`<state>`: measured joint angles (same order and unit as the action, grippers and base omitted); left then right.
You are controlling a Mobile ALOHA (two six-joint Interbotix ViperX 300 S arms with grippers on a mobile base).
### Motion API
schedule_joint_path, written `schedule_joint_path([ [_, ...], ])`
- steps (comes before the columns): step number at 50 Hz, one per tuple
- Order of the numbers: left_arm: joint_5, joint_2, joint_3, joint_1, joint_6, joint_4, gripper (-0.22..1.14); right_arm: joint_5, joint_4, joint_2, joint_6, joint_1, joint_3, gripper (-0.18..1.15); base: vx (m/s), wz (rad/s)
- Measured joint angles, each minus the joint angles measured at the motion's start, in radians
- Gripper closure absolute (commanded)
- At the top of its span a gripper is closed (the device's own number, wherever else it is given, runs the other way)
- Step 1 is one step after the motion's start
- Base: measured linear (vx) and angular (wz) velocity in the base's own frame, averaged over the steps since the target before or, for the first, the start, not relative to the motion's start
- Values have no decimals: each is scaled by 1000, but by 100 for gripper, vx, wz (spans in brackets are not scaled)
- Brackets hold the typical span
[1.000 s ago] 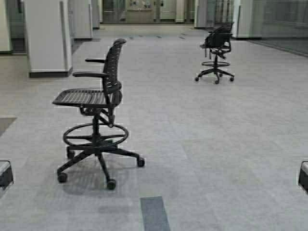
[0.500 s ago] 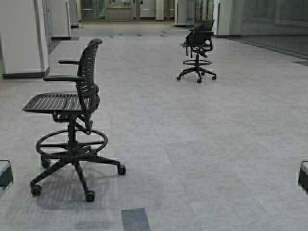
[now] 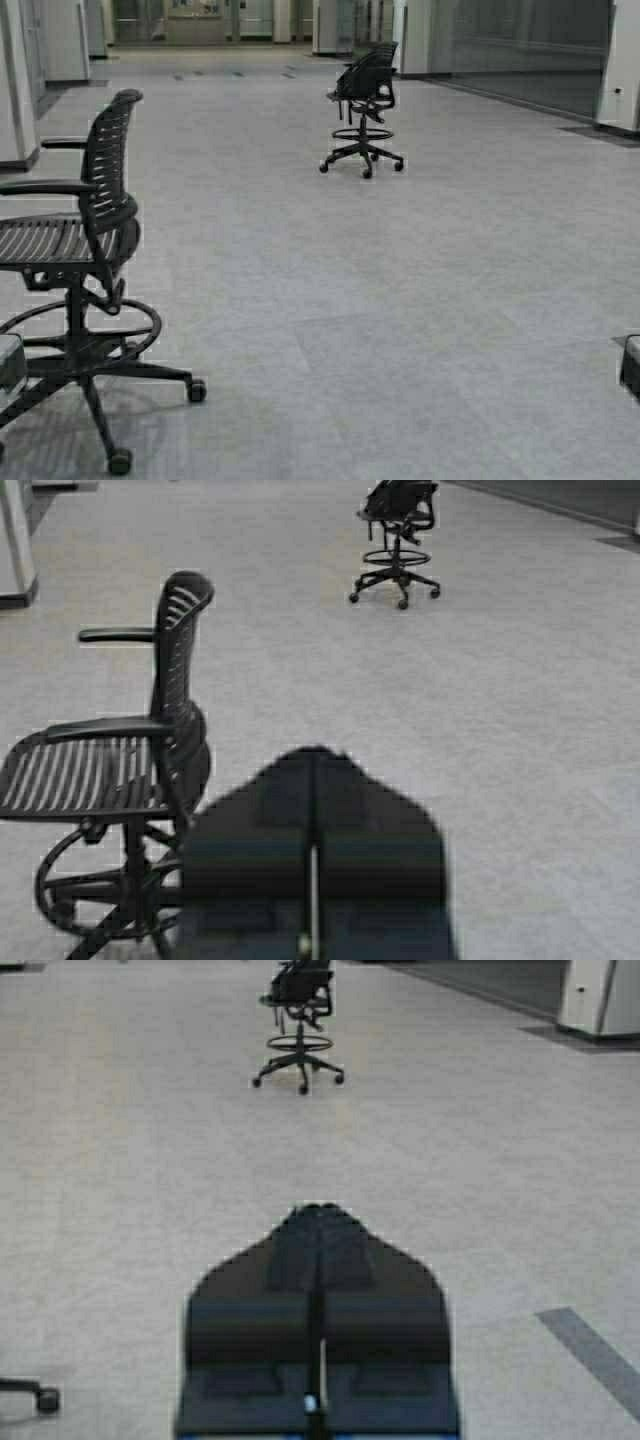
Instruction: Navigate to elevator, push the call button, then enter the elevator
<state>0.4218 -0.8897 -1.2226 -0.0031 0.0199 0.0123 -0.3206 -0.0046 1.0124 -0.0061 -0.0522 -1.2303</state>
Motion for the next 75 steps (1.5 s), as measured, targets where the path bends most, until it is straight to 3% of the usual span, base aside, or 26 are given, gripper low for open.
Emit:
schedule_joint_path([
  [27, 8, -31, -23, 0, -3, 0, 89, -29, 0, 8, 3, -8, -8, 92, 53, -35],
  [75, 35, 35, -26, 0, -15, 2, 89, -31, 0, 74, -2, -8, -31, 92, 61, -1],
])
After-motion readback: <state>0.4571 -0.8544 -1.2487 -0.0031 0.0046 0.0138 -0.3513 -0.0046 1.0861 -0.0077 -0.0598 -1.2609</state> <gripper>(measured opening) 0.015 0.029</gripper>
